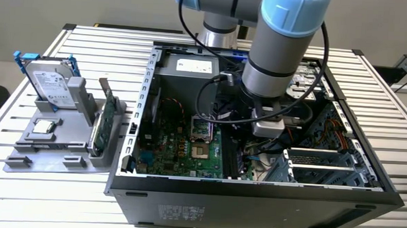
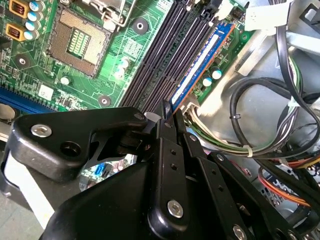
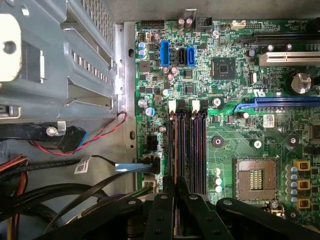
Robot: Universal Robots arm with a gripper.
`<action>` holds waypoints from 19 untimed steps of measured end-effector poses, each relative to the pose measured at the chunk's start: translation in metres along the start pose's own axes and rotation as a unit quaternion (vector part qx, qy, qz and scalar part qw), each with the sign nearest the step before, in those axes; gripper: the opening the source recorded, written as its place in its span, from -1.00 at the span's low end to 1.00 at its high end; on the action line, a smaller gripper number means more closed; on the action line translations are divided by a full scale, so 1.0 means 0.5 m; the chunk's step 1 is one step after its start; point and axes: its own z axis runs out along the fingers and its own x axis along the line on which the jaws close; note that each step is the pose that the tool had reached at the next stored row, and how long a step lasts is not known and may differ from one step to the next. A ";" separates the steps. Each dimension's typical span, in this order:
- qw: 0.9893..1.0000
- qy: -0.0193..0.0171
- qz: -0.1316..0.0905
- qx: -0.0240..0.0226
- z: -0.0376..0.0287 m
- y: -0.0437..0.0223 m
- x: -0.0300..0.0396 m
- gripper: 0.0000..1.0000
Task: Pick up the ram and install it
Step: 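Insert the ram into the slot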
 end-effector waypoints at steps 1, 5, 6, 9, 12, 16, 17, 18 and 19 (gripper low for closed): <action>1.000 0.000 0.000 0.000 0.000 0.000 -0.001 -1.00; 1.000 0.000 0.000 0.000 0.003 0.000 -0.001 -1.00; 1.000 0.000 0.000 0.000 0.004 0.000 -0.001 -1.00; 1.000 0.000 0.000 0.000 0.005 0.000 -0.001 -1.00; 1.000 0.000 0.000 0.000 0.006 0.001 -0.001 -1.00; 1.000 0.000 0.000 0.000 0.008 0.000 -0.002 -1.00; 1.000 0.000 0.000 0.000 0.009 0.000 -0.002 -1.00; 1.000 0.000 0.000 0.000 0.009 0.000 -0.002 -1.00; 1.000 0.000 0.000 0.000 0.009 0.000 -0.002 -1.00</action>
